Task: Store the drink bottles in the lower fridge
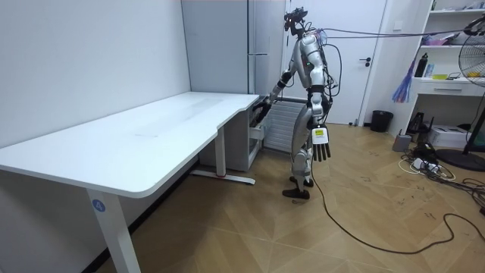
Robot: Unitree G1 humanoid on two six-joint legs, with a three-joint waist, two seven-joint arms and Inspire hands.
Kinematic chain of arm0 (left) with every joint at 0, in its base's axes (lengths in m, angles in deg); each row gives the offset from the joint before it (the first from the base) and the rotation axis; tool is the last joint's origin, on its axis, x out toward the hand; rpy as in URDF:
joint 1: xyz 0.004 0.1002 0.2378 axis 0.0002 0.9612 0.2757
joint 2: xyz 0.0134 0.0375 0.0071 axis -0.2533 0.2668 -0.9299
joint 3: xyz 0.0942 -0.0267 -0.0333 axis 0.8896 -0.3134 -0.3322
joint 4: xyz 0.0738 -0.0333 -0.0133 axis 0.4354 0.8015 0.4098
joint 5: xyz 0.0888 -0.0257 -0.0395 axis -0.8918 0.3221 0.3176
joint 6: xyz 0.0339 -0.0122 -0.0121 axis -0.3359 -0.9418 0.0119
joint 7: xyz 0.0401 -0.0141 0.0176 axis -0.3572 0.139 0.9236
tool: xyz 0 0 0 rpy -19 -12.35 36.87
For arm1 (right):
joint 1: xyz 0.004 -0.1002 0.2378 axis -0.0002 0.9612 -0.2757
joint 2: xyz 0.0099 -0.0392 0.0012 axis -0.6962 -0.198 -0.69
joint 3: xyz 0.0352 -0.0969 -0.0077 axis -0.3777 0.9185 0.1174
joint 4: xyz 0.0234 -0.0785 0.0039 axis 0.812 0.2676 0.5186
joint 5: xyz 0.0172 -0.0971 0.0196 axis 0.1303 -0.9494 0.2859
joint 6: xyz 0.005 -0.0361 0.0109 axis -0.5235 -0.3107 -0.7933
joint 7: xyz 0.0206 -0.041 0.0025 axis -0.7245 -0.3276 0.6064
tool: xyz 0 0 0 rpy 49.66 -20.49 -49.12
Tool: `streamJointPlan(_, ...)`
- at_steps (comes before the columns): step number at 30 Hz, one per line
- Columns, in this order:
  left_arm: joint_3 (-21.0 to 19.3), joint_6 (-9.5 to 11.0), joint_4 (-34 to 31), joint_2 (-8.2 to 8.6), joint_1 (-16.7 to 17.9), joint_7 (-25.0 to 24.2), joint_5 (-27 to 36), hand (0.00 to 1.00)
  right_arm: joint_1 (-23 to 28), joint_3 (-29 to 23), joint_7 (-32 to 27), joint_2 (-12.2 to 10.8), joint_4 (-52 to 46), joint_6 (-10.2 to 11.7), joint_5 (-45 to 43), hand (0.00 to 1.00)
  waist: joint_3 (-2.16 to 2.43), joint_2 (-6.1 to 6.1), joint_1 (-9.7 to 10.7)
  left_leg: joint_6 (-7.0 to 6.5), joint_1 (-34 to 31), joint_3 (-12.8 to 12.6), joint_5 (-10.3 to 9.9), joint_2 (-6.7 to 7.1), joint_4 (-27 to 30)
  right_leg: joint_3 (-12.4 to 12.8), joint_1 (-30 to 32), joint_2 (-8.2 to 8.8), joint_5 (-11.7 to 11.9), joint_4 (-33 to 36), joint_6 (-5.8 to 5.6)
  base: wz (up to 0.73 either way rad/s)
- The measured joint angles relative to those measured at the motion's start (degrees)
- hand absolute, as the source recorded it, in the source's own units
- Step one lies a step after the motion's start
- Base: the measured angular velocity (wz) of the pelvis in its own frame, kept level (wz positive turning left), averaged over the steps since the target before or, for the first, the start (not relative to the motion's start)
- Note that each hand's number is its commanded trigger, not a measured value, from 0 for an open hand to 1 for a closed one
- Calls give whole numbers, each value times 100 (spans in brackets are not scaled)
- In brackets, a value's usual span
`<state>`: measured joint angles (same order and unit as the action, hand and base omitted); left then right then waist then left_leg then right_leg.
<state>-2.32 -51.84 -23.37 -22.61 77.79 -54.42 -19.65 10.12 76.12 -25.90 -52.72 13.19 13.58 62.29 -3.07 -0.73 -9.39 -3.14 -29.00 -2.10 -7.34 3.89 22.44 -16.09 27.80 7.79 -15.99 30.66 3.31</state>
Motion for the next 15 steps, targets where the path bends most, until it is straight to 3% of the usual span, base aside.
streamJointPlan(15,105,0,1,0,-47,4,2,0,0,7,-114,0,30,-2,4,0,21,-34,45,0,61,-6,0,-9,-7,-58,-105,-3,6,-68,-8,0)
